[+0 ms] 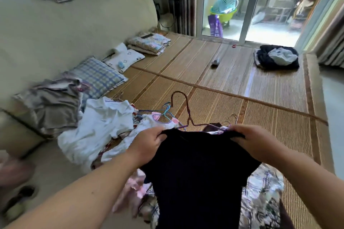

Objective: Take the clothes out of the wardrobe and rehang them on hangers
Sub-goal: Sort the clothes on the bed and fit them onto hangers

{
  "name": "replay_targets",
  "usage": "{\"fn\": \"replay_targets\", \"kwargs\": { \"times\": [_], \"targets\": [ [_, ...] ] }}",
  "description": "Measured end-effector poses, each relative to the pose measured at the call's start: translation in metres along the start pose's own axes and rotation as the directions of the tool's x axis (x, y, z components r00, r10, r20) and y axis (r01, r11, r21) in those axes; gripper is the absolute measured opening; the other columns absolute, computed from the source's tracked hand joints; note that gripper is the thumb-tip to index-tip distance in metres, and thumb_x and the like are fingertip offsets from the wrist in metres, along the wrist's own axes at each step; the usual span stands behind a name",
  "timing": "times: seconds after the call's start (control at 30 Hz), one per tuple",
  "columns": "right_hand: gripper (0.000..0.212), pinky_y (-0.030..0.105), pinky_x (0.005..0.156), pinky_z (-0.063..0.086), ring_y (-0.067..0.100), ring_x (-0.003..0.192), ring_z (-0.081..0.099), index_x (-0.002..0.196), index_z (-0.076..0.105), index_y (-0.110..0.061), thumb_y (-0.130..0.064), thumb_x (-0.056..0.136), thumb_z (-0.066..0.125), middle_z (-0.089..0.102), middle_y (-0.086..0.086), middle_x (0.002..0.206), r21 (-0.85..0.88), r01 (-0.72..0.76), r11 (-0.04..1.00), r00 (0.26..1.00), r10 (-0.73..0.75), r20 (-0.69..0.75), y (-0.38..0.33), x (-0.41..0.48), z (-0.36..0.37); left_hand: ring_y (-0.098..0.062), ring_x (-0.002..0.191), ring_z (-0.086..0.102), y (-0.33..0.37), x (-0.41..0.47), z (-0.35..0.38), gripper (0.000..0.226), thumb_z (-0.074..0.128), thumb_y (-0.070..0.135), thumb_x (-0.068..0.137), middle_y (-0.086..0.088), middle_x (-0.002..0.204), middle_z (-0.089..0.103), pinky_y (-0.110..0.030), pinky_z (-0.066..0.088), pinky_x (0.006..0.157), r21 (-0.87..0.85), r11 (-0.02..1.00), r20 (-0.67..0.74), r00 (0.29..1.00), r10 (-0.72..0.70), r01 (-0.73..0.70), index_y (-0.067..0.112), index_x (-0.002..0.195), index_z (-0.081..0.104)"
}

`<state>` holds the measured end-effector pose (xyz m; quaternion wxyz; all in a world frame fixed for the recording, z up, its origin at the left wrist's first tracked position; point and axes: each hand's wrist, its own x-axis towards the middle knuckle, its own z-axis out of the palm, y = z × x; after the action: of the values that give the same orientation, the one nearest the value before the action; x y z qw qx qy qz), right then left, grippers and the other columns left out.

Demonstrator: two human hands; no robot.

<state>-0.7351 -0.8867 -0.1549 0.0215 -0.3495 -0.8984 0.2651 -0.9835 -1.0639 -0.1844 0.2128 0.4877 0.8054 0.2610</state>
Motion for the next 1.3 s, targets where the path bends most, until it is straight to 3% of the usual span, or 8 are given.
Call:
{"fn": "replay_targets", "kwargs": {
  "times": [0.23, 0.53, 0.63, 0.73, 0.87, 1.03, 1.13, 1.3],
  "targets": [
    [0.027, 0.025, 0.083, 0.042, 0.016, 0.103, 0.060, 0.117, 0.063, -0.025, -0.021, 0.091, 0.060, 0.065, -0.006, 0.106, 0.078, 0.082, 0.994, 0.996, -0.084, 0.018, -0.083, 0.018, 0.024, -0.011, 0.077, 0.055, -0.039, -0.062, -0.096, 0.023, 0.050, 0.021, 0.096, 0.012, 0.074, 0.057, -0.020, 0.035, 0.062, 0.018, 0.995, -0.182, 0.979, -0.094, 0.099, 0.034, 0.077, 0.051],
    [0.016, 0.026, 0.076, 0.041, 0.017, 0.094, 0.059, 0.109, 0.058, -0.028, -0.025, 0.096, 0.049, 0.063, -0.006, 0.099, 0.149, 0.232, 0.961, 0.971, -0.239, 0.028, -0.264, 0.103, 0.102, -0.026, 0.096, 0.060, -0.174, -0.075, -0.224, 0.015, 0.054, 0.020, 0.094, -0.008, 0.096, 0.067, -0.031, 0.039, 0.074, 0.134, 0.973, -0.378, 0.917, -0.127, 0.190, 0.014, 0.099, 0.066],
    [0.018, 0.026, 0.081, 0.042, 0.018, 0.097, 0.059, 0.112, 0.060, -0.022, -0.022, 0.097, 0.049, 0.064, -0.003, 0.102, 0.258, 0.205, 0.944, 0.975, -0.220, 0.031, -0.333, 0.143, 0.136, -0.022, 0.093, 0.060, -0.225, -0.063, -0.283, 0.016, 0.054, 0.018, 0.094, -0.004, 0.094, 0.066, -0.029, 0.037, 0.073, 0.165, 0.976, -0.370, 0.926, -0.073, 0.142, 0.015, 0.100, 0.068],
    [0.015, 0.015, 0.070, 0.040, 0.013, 0.090, 0.058, 0.109, 0.060, -0.021, -0.019, 0.096, 0.051, 0.063, -0.005, 0.095, 0.315, 0.171, 0.933, 0.983, -0.181, 0.002, -0.399, 0.188, 0.172, -0.022, 0.090, 0.060, -0.287, -0.046, -0.350, 0.014, 0.054, 0.018, 0.094, 0.001, 0.086, 0.062, -0.035, 0.042, 0.075, 0.249, 0.962, -0.375, 0.927, -0.014, 0.115, 0.015, 0.096, 0.068],
    [0.017, 0.031, 0.078, 0.044, 0.020, 0.090, 0.059, 0.110, 0.060, -0.023, -0.022, 0.095, 0.052, 0.063, 0.000, 0.095, 0.309, 0.124, 0.943, 0.991, -0.130, 0.000, -0.460, 0.232, 0.211, -0.025, 0.089, 0.058, -0.360, -0.027, -0.411, 0.015, 0.054, 0.016, 0.094, -0.005, 0.090, 0.065, -0.033, 0.038, 0.074, 0.313, 0.943, -0.354, 0.935, 0.002, 0.116, 0.010, 0.098, 0.067],
    [0.018, 0.035, 0.076, 0.046, 0.025, 0.091, 0.060, 0.111, 0.060, -0.022, -0.019, 0.096, 0.050, 0.064, 0.004, 0.096, 0.293, -0.016, 0.956, 0.997, -0.008, 0.081, -0.474, 0.272, 0.250, -0.026, 0.098, 0.060, -0.437, 0.010, -0.446, 0.018, 0.054, 0.024, 0.094, -0.005, 0.101, 0.068, -0.034, 0.043, 0.079, 0.347, 0.928, -0.286, 0.957, -0.036, 0.139, 0.019, 0.105, 0.068],
    [0.017, 0.026, 0.067, 0.043, 0.019, 0.082, 0.058, 0.110, 0.059, -0.024, -0.020, 0.097, 0.048, 0.063, 0.001, 0.092, 0.257, -0.048, 0.965, 0.994, 0.019, 0.112, -0.473, 0.302, 0.270, -0.024, 0.097, 0.061, -0.468, 0.045, -0.444, 0.019, 0.053, 0.026, 0.094, -0.002, 0.100, 0.069, -0.031, 0.041, 0.075, 0.345, 0.930, -0.216, 0.975, -0.054, 0.128, 0.023, 0.107, 0.068],
    [0.016, 0.039, 0.081, 0.049, 0.026, 0.091, 0.060, 0.108, 0.058, -0.025, -0.023, 0.095, 0.048, 0.065, 0.004, 0.097, 0.233, -0.148, 0.961, 0.983, 0.117, 0.143, -0.457, 0.367, 0.301, -0.025, 0.098, 0.061, -0.510, 0.119, -0.427, 0.014, 0.053, 0.026, 0.094, -0.001, 0.099, 0.068, -0.032, 0.041, 0.074, 0.330, 0.931, -0.111, 0.986, -0.126, 0.156, 0.023, 0.098, 0.066]
  ]
}}
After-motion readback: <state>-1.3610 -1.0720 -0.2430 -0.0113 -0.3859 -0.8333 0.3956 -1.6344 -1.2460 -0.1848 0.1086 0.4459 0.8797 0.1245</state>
